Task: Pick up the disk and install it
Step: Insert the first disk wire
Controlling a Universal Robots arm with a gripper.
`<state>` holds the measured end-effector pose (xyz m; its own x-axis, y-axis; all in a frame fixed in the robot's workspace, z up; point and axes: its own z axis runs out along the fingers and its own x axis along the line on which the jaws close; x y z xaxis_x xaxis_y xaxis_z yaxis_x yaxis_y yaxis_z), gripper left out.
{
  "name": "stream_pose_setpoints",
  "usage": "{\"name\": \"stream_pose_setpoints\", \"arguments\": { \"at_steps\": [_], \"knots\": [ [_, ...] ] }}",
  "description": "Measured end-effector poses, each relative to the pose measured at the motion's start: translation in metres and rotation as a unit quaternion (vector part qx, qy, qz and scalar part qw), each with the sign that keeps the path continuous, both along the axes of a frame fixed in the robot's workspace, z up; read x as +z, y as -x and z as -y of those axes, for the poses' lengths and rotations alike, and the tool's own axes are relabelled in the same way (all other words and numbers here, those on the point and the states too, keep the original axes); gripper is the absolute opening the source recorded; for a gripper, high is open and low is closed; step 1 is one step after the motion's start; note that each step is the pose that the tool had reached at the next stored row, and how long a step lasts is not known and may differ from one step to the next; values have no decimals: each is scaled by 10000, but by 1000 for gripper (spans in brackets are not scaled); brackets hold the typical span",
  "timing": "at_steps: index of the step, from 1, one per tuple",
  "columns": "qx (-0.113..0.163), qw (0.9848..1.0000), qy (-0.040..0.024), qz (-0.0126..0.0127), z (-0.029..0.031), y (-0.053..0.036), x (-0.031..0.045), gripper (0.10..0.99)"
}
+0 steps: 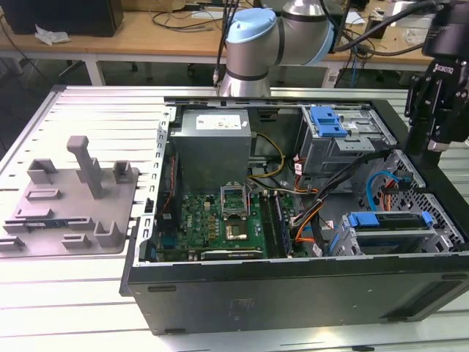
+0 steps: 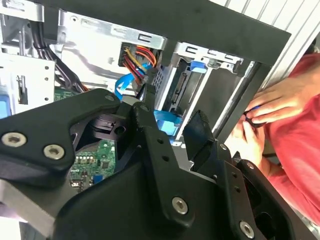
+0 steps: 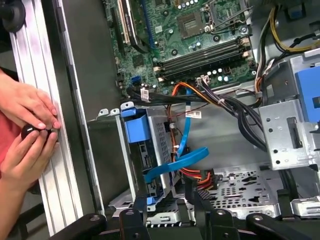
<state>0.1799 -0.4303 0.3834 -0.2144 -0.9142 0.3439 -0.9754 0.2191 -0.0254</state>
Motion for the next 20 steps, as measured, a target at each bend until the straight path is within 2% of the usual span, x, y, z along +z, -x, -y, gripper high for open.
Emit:
{"name": "stream_pose_setpoints", "arguments": {
  "at_steps": [1, 3, 7, 9, 10, 13, 15, 18, 20],
  "knots": [
    [0, 10000, 30, 0, -30, 0, -7, 502],
    [0, 9999, 133, 0, -142, 0, -33, 502],
    [0, 9998, 221, 0, -257, -2, -88, 502],
    [0, 9997, 236, 0, -263, -6, -106, 490],
    [0, 9997, 239, 0, -263, -14, -119, 416],
    [0, 9997, 239, -2, -260, -66, -156, 416],
    [-3, 9997, 235, -2, -231, -79, -198, 416],
    [-11, 9999, 121, -3, -181, -79, -220, 416],
    [-14, 10000, 81, -3, -148, -78, -223, 416]
  ]
}}
